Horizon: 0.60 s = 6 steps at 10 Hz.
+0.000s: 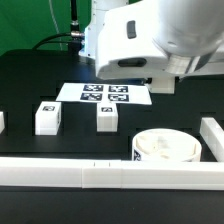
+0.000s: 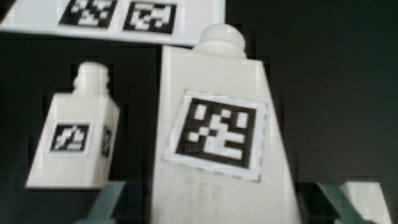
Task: Assemble stool
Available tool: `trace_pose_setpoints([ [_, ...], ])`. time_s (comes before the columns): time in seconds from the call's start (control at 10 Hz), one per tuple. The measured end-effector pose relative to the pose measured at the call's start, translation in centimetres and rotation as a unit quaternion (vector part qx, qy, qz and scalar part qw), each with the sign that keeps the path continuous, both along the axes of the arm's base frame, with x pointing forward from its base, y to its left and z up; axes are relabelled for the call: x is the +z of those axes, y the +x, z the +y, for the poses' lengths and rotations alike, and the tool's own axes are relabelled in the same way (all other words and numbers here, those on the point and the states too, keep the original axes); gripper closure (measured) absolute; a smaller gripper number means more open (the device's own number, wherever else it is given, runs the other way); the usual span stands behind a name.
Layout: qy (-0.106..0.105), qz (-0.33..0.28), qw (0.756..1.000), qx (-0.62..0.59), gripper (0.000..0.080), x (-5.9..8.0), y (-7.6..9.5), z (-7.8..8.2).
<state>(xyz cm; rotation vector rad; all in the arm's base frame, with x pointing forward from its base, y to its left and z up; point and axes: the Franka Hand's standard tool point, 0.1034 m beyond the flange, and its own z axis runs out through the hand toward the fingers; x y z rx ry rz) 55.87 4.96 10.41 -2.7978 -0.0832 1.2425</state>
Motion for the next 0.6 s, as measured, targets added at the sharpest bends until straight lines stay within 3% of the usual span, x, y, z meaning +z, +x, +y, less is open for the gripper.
trace_pose_setpoints([
  [0.1, 0.002, -0.029, 1.000, -0.001, 0.0474, 1.5, 1.1, -0.1],
  [0.2, 0.002, -0.096, 0.995, -0.005, 0.0472, 1.2, 2.4, 0.1],
  [0.4, 0.000, -0.156, 0.988, -0.011, 0.0472, 1.1, 2.3, 0.0],
  [0.6, 0.005, -0.266, 0.964, -0.005, 0.0472, 0.5, 4.0, -0.1],
])
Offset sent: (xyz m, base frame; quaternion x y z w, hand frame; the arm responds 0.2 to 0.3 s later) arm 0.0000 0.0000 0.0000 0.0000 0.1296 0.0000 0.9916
